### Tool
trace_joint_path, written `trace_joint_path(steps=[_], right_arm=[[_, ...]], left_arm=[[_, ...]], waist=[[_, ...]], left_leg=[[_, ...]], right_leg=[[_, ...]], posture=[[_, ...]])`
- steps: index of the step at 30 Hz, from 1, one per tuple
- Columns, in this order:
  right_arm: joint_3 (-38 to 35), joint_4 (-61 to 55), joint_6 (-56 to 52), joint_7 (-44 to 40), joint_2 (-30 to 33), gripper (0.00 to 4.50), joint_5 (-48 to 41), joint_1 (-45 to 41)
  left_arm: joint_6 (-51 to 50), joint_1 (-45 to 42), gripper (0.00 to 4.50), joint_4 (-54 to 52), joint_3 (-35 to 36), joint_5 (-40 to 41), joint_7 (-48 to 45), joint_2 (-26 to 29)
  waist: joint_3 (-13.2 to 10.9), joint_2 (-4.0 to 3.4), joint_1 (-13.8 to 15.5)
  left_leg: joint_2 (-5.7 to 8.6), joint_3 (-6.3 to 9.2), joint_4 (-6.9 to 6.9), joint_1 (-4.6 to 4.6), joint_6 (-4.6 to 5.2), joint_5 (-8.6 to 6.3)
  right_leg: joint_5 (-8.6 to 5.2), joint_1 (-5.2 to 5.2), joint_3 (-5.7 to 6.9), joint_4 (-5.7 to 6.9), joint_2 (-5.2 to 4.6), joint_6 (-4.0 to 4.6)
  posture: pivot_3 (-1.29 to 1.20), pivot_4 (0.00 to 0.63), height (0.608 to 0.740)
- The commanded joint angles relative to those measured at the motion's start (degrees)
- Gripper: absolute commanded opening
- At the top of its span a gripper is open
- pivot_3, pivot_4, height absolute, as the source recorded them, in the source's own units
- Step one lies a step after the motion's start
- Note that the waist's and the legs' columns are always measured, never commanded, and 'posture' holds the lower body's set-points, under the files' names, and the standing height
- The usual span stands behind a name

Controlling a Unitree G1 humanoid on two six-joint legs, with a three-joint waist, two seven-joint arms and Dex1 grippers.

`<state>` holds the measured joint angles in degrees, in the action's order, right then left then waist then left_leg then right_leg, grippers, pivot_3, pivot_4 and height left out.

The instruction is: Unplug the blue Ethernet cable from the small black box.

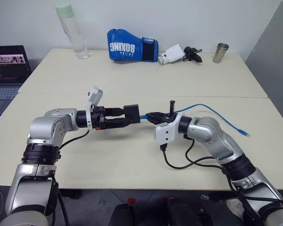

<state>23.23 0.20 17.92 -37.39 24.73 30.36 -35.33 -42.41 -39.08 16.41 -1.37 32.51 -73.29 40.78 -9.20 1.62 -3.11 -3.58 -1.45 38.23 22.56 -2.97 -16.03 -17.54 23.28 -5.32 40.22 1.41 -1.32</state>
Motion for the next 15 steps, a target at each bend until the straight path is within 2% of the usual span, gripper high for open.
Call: trace_joint_path(steps=[1, 4, 15], right_arm=[[-0.3, -3.3, 0.5, -0.3, 0.0, 0.04, -1.0, -1.3], [-0.2, -3.6, 0.4, -0.6, 0.0, 0.04, -1.1, -1.5], [-0.3, -4.5, 1.0, -0.3, -0.2, 0.04, -0.9, -1.4]], left_arm=[[-0.8, -1.8, 4.50, 0.1, 0.0, 0.1, -1.0, -0.7], [-1.5, -2.0, 4.00, -0.1, -0.2, 0.5, -1.4, -1.4], [-3.4, -2.4, 1.53, 0.2, -0.2, 0.6, -3.3, -2.0]], waist=[[0.0, 0.00, 0.0], [0.0, 0.00, 0.0], [0.0, 0.00, 0.0]], left_leg=[[0.00, 0.00, 0.00, 0.00, -0.02, 0.01], [-0.01, 0.01, 0.00, 0.00, -0.06, 0.03], [0.00, 0.04, 0.00, 0.00, -0.07, 0.04]], right_leg=[[0.00, 0.00, 0.00, 0.00, 0.00, 0.00], [0.00, 0.00, 0.00, 0.00, 0.00, 0.00], [0.00, 0.00, 0.00, 0.01, 0.00, 0.00]], posture=[[0.00, 0.150, 0.740], [0.00, 0.150, 0.740], [0.00, 0.150, 0.740]])
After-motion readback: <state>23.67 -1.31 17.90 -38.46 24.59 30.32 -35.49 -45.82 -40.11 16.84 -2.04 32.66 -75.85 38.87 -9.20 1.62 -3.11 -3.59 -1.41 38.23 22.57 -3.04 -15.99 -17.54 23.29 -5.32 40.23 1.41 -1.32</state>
